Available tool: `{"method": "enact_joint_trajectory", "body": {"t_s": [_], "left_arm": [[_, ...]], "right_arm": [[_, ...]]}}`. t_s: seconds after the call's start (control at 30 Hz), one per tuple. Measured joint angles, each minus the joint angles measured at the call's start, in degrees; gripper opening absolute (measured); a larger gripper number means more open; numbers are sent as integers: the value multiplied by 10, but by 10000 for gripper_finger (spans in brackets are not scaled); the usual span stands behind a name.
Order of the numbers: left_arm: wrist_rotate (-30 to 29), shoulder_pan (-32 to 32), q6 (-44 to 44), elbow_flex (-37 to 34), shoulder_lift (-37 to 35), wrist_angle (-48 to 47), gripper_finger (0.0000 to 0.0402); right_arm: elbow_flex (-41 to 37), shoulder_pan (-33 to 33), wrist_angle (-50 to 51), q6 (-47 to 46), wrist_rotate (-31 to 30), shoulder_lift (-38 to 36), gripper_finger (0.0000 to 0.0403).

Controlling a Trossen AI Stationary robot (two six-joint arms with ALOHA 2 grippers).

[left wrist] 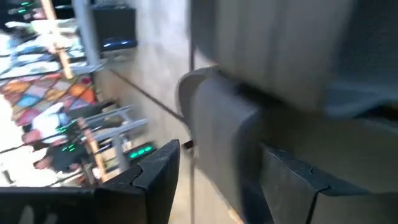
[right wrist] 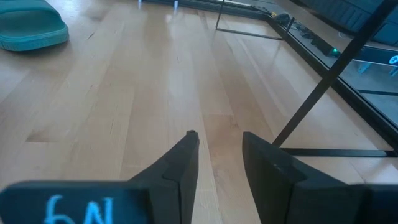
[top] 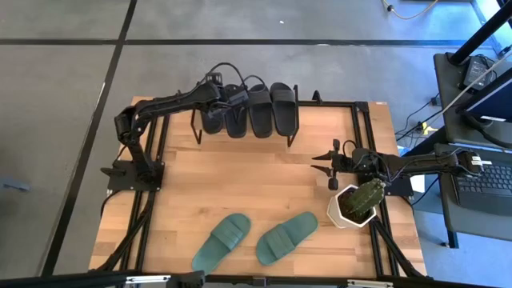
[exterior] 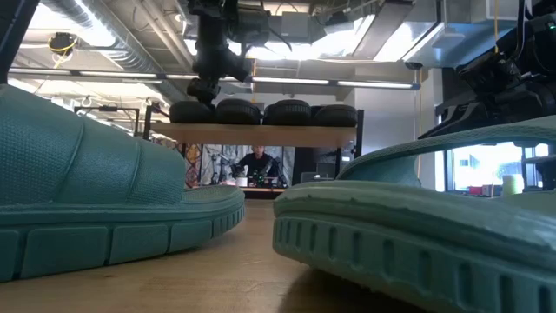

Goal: Pick and place slides into the shelf
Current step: Put the black slide on the shelf

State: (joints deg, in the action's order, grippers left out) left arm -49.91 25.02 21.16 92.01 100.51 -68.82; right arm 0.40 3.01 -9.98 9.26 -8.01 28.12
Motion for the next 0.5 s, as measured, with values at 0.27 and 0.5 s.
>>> {"method": "enact_joint_trajectory", "body": {"t_s": [0.27,0.5], "left_arm": [[8,0,-1,0,0,-1,201],[-14,-10,-15,0,-10,-32,201]], "right_arm": [[0,0,0,-2,0,0,126],[0,0,0,-2,0,0,126]]}}
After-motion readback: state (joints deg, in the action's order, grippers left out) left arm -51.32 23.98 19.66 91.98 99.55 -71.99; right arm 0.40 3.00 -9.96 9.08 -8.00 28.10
